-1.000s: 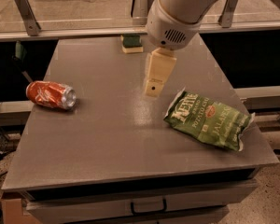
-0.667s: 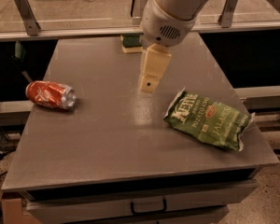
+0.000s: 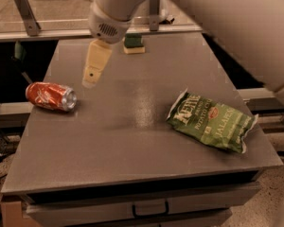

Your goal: Place coke can upright

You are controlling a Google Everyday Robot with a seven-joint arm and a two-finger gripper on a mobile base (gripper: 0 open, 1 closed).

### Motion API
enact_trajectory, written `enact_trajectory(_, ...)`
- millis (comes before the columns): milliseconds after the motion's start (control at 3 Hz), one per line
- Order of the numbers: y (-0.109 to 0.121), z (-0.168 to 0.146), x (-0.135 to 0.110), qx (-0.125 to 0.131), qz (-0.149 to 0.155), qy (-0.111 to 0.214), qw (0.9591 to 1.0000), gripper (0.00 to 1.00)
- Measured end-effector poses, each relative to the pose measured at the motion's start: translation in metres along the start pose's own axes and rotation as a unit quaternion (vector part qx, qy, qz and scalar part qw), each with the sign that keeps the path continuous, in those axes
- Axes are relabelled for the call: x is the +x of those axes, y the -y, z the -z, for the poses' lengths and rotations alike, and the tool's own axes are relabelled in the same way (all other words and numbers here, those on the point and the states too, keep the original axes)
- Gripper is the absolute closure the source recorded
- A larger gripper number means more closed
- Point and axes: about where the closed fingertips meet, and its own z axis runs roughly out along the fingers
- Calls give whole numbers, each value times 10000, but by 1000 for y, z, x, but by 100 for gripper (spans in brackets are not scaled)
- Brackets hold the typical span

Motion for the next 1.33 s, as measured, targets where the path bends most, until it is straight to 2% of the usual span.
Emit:
enact_trajectory(333,12,-52,-46,-189,-353,141,9991,0)
enact_trajectory(667,14,-80,-74,-354,-751,153,9964,0)
enact_trajectory(1000,5,-97,-96,-547,-1070,129,9927,0)
enact_trajectory(1333,-10,-115,-102,-637,-1323,-69,9891,0)
